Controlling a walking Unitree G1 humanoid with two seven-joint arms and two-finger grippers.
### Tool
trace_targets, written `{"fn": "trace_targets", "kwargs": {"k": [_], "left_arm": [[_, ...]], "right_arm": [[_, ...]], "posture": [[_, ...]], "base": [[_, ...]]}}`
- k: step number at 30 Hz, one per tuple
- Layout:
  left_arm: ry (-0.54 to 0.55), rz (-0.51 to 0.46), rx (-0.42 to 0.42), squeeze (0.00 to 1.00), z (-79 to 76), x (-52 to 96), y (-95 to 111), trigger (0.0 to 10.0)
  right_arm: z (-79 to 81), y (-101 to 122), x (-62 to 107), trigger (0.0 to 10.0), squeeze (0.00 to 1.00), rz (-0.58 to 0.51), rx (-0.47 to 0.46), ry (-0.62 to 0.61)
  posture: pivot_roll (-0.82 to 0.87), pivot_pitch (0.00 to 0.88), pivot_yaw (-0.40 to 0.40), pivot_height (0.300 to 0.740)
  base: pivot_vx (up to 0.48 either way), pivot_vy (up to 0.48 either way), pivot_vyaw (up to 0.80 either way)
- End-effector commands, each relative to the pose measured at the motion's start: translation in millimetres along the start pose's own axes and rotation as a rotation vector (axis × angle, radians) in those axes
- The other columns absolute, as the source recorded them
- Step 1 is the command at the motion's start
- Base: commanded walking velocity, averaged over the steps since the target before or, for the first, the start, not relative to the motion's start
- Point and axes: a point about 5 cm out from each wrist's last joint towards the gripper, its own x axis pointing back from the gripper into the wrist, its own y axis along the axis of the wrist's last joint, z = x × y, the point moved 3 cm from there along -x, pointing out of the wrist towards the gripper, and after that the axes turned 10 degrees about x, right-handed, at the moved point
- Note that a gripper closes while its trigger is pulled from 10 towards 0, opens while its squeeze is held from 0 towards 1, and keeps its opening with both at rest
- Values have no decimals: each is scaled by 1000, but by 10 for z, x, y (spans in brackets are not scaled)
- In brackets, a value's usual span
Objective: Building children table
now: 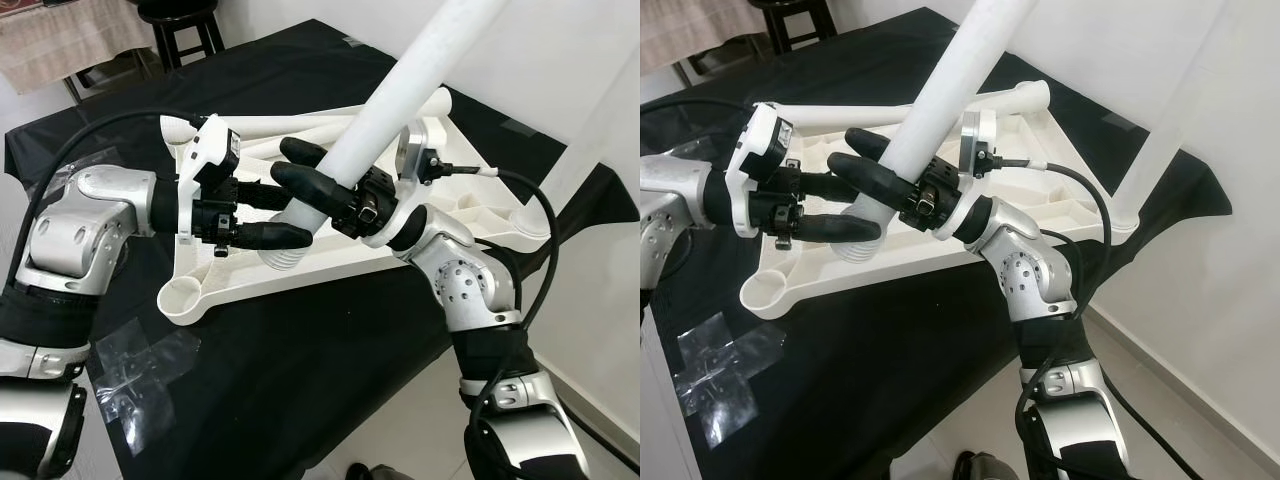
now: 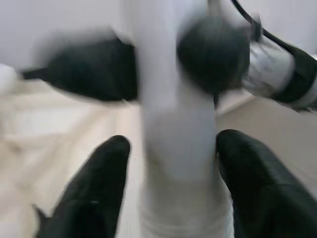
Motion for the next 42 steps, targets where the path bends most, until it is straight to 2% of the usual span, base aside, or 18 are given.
{"fn": "trace_targets", "kwargs": {"k": [1, 2, 5, 9, 16, 18, 19, 20, 21, 23, 24, 26, 27, 30, 31, 33, 38, 42], "left_arm": [[35, -33, 1, 1000, 28, 76, 79, 10000], [35, -33, 1, 1000, 28, 76, 79, 10000], [24, -78, 8, 1000, -68, 249, 154, 10000], [23, -101, 8, 1000, -160, 384, 175, 10000], [88, -144, 1, 1000, -197, 505, 188, 10000], [211, -214, -13, 1000, -157, 510, 209, 10000], [335, -261, -29, 827, -82, 475, 211, 10000], [335, -261, -29, 827, -82, 475, 211, 10000], [445, -301, -7, 0, -27, 426, 181, 10000], [513, -341, 16, 0, -30, 361, 155, 10000], [540, -371, 24, 0, -93, 286, 136, 10000], [545, -390, 29, 0, -148, 242, 129, 10000], [607, -451, 85, 0, -243, 165, 42, 10000], [646, -469, 114, 0, -257, 159, -10, 10000], [777, -489, 191, 0, -248, 233, -200, 10000], [853, -487, 244, 0, -271, 288, -356, 10000], [884, -454, 264, 0, -335, 273, -484, 10000], [900, -339, 282, 0, -532, 145, -730, 10000]], "right_arm": [[-152, 81, -23, 0, 0, -22, 51, -101], [-152, 81, -23, 0, 0, -22, 51, -101], [-500, 349, 60, 0, 0, -128, 91, -334], [-731, 619, 215, 0, 0, -226, 113, -505], [-900, 782, 344, 0, 0, -207, 243, -653], [-907, 787, 298, 0, 0, -166, 329, -681], [-872, 756, 252, 0, 0, -150, 347, -665], [-872, 756, 252, 0, 0, -150, 347, -665], [-825, 699, 203, 0, 0, -131, 351, -637], [-773, 637, 164, 157, 0, -112, 346, -603], [-740, 585, 142, 5216, 0, -93, 350, -586], [-724, 555, 132, 5216, 0, -82, 355, -580], [-670, 434, 120, 10000, 0, -25, 344, -551], [-646, 382, 119, 10000, 0, -3, 332, -536], [-583, 317, 143, 10000, 0, -7, 291, -514], [-531, 284, 158, 10000, 0, -8, 270, -496], [-485, 251, 170, 10000, 0, -5, 253, -477], [-386, 108, 235, 10000, 0, 21, 216, -455]], "posture": [[121, 158, -54, 740], [121, 158, -54, 740], [119, 161, -55, 740], [122, 163, -63, 740], [120, 162, -67, 740], [116, 162, -74, 740], [118, 164, -77, 740], [118, 164, -77, 740], [120, 168, -79, 740], [121, 169, -79, 740], [122, 170, -83, 740], [122, 170, -83, 740], [118, 179, -101, 740], [118, 179, -101, 740], [105, 182, -97, 740], [98, 182, -85, 740], [96, 182, -78, 740], [98, 178, -63, 740]], "base": [[0, 0, 0], [0, 0, 0], [0, 0, 0], [0, 0, 0], [0, 0, 0], [0, 0, 0], [0, 0, 0], [0, 0, 0], [0, 0, 0], [0, 0, 0], [0, 0, 0], [0, 0, 0], [0, 0, 0], [0, 0, 0], [0, 0, 800], [0, 0, 800], [0, 0, 800], [0, 0, 800]]}}
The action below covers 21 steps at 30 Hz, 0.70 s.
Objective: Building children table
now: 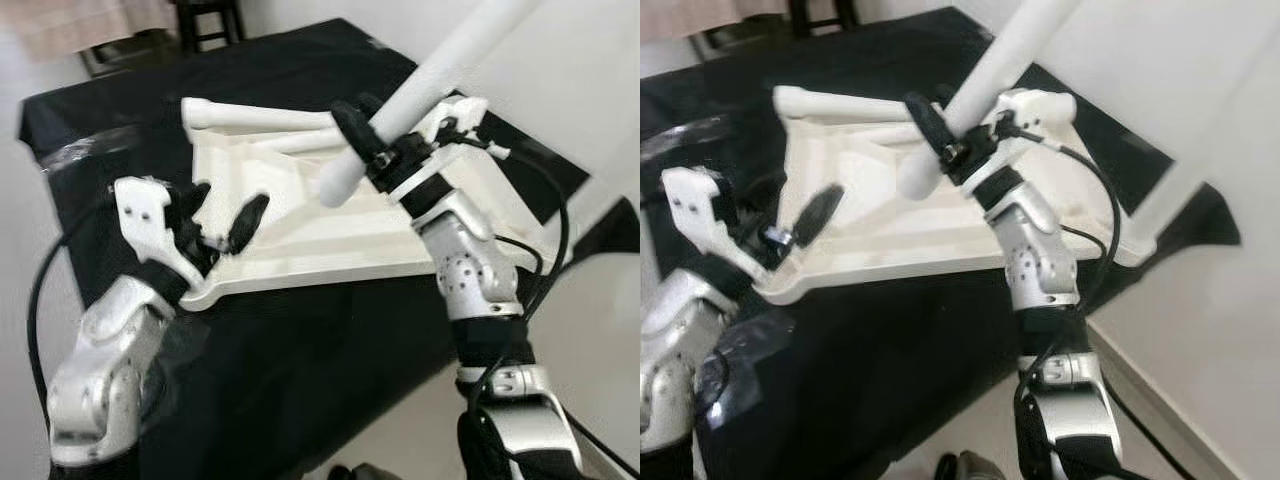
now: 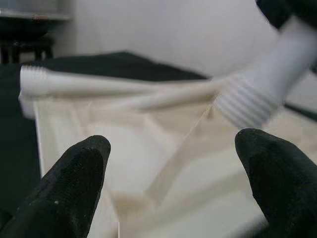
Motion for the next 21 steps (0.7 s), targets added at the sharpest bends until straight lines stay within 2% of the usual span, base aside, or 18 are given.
{"fn": "trace_targets", "kwargs": {"k": [1, 5, 9, 16, 21], "left_arm": [[0, 9, -27, 0, -71, 16, -24, 10000], [23, 67, -48, 0, -77, 31, -149, 10000], [25, 81, -51, 0, -87, 41, -188, 10000], [-9, 101, -63, 0, -149, 70, -247, 10000], [-60, 156, -29, 0, -232, 127, -390, 10000]], "right_arm": [[57, -36, 23, 10000, 0, 9, -25, 19], [100, -53, 46, 10000, 0, 13, -43, 27], [114, -54, 53, 10000, 0, 16, -49, 30], [151, -61, 51, 10000, 0, 14, -66, 42], [167, -88, 46, 10000, 0, 26, -64, 39]], "posture": [[98, 178, -62, 740], [97, 172, -55, 740], [97, 172, -55, 740], [109, 168, -49, 740], [112, 176, -46, 740]], "base": [[0, 0, 800], [0, 0, 800], [0, 0, 800], [0, 0, 800], [0, 0, 800]]}}
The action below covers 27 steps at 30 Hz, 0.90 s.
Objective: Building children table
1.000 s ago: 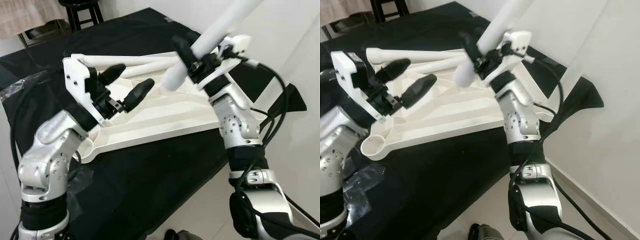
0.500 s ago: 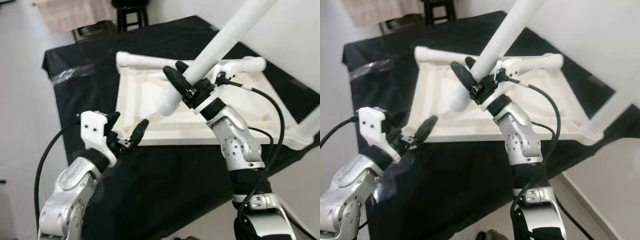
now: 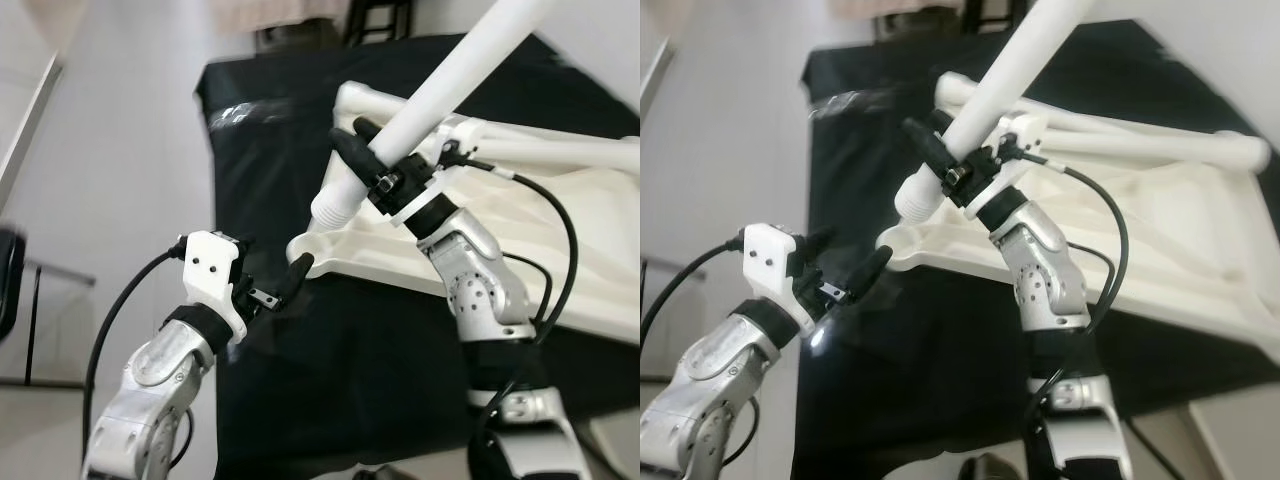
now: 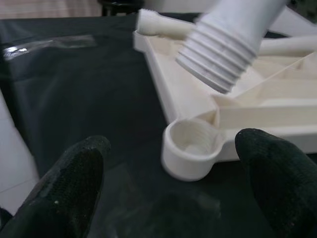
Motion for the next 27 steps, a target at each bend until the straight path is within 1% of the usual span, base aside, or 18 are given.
{"fn": "trace_targets", "kwargs": {"k": [1, 3, 5, 7, 8, 9, 10, 13, 15, 16, 17, 19, 20, 21, 22, 24, 26, 27], "left_arm": [[-50, 48, -2, 0, -77, 31, -118, 10000], [-67, 85, -18, 0, -97, 64, -220, 10000], [-82, 106, -21, 0, -126, 96, -269, 10000], [-130, 139, -37, 0, -206, 142, -337, 10000], [-130, 139, -37, 0, -206, 142, -337, 10000], [-159, 150, -38, 0, -259, 168, -367, 10000], [-159, 150, -38, 0, -259, 168, -367, 10000], [-235, 152, -10, 0, -430, 223, -394, 10000], [-235, 152, -10, 0, -430, 223, -394, 10000], [-250, 151, -7, 0, -462, 233, -390, 10000], [-250, 151, -7, 0, -462, 233, -390, 10000], [-259, 173, -30, 0, -472, 255, -409, 10000], [-259, 173, -30, 0, -472, 255, -409, 10000], [-269, 181, -45, 0, -479, 277, -414, 10000], [-269, 181, -45, 0, -479, 277, -414, 10000], [-276, 187, -93, 0, -475, 322, -423, 10000], [-258, 172, -154, 0, -462, 356, -426, 10000], [-254, 170, -160, 0, -463, 375, -429, 10000]], "right_arm": [[-39, 41, 21, 10000, 0, -2, 21, -14], [-86, 37, 23, 10000, 0, 8, 33, -34], [-110, 47, 23, 10000, 0, 9, 33, -32], [-102, 54, 23, 10000, 0, 20, 55, 7], [-102, 54, 23, 10000, 0, 20, 55, 7], [-81, 54, 23, 10000, 0, 30, 66, 51], [-81, 54, 23, 10000, 0, 30, 66, 51], [-113, 41, 28, 10000, 0, 77, 89, 178], [-113, 41, 28, 10000, 0, 77, 89, 178], [-110, 36, 36, 10000, 0, 92, 98, 224], [-110, 36, 36, 10000, 0, 92, 98, 224], [-85, 0, 94, 10000, 0, 134, 134, 376], [-85, 0, 94, 10000, 0, 134, 134, 376], [-110, -7, 118, 10000, 0, 149, 144, 436], [-110, -7, 118, 10000, 0, 149, 144, 436], [-187, 26, 118, 10000, 0, 149, 155, 503], [-163, 87, 126, 10000, 0, 145, 158, 599], [-137, 125, 125, 10000, 0, 141, 162, 653]], "posture": [[131, 179, -42, 740], [142, 186, -45, 740], [149, 195, -51, 740], [152, 204, -56, 740], [152, 204, -56, 740], [152, 214, -60, 740], [152, 214, -60, 740], [157, 242, -70, 740], [157, 242, -70, 740], [158, 250, -72, 740], [158, 250, -72, 740], [168, 277, -68, 740], [168, 277, -68, 740], [173, 292, -67, 740], [173, 292, -67, 740], [185, 316, -65, 740], [199, 337, -59, 740], [207, 353, -53, 740]], "base": [[0, 0, 738], [0, 0, 0], [0, 0, 0], [0, 0, 0], [0, 0, 0], [0, 0, 0], [0, 0, 0], [0, 0, 0], [0, 0, 0], [0, 0, 0], [0, 0, 0], [0, 0, 0], [0, 0, 0], [0, 0, 0], [0, 0, 0], [0, 0, 0], [0, 0, 0], [0, 0, 0]]}}
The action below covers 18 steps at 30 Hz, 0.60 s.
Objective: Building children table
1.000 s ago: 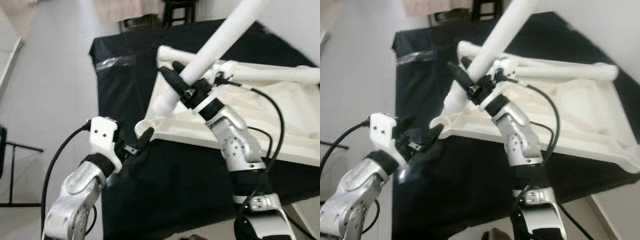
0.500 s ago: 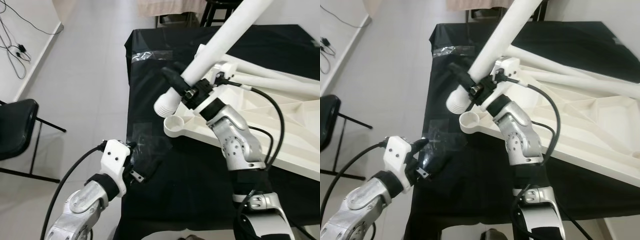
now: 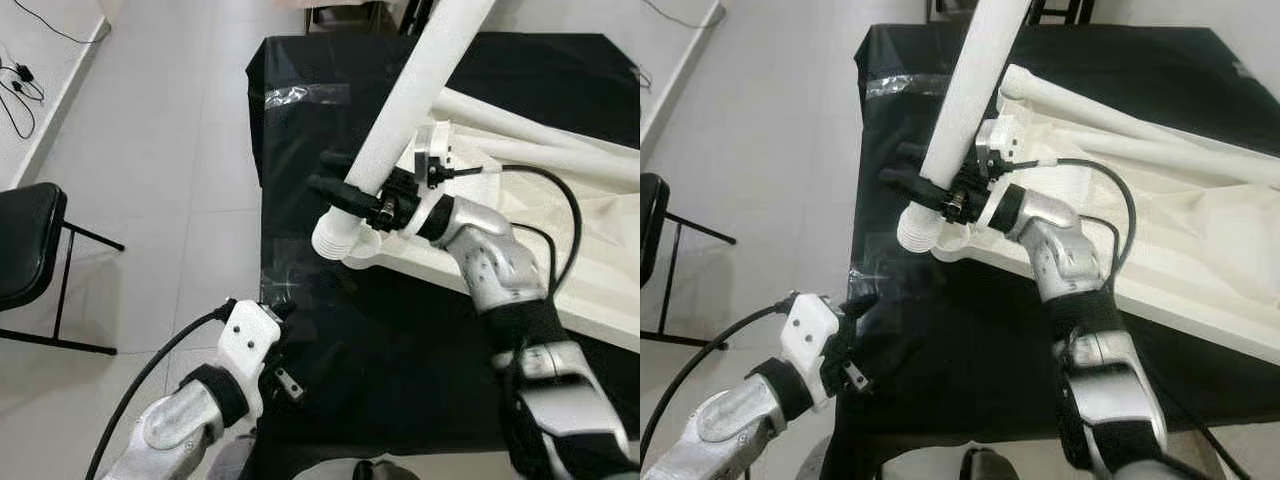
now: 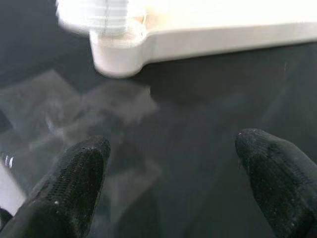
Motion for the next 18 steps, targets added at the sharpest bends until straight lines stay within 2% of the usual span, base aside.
{"fn": "trace_targets", "kwargs": {"k": [1, 4, 7, 10, 11, 18], "left_arm": [[-6, -2, -32, 0, -41, 29, -1, 10000], [-7, 0, -31, 0, -53, 53, -6, 10000], [-26, 17, -41, 0, -129, 150, -18, 10000], [-34, 24, -48, 0, -159, 181, -18, 10000], [-46, 31, -63, 0, -206, 231, -10, 10000], [-58, 22, -77, 0, -261, 291, 32, 10000]], "right_arm": [[49, 37, -7, 10000, 0, -21, 17, 78], [63, 85, -21, 10000, 0, -31, 24, 127], [60, 262, -47, 10000, 0, -84, 26, 250], [29, 318, -42, 10000, 0, -103, 24, 269], [-8, 382, -32, 10000, 0, -106, 44, 294], [-87, 525, -4, 10000, 0, -121, 70, 325]], "posture": [[207, 353, -53, 740], [211, 369, -47, 740], [232, 409, -37, 740], [243, 427, -29, 740], [254, 438, -21, 740], [261, 463, -12, 740]], "base": [[0, 0, 0], [0, 0, 0], [0, 0, 0], [0, 0, 0], [0, 0, 0], [0, 0, 0]]}}
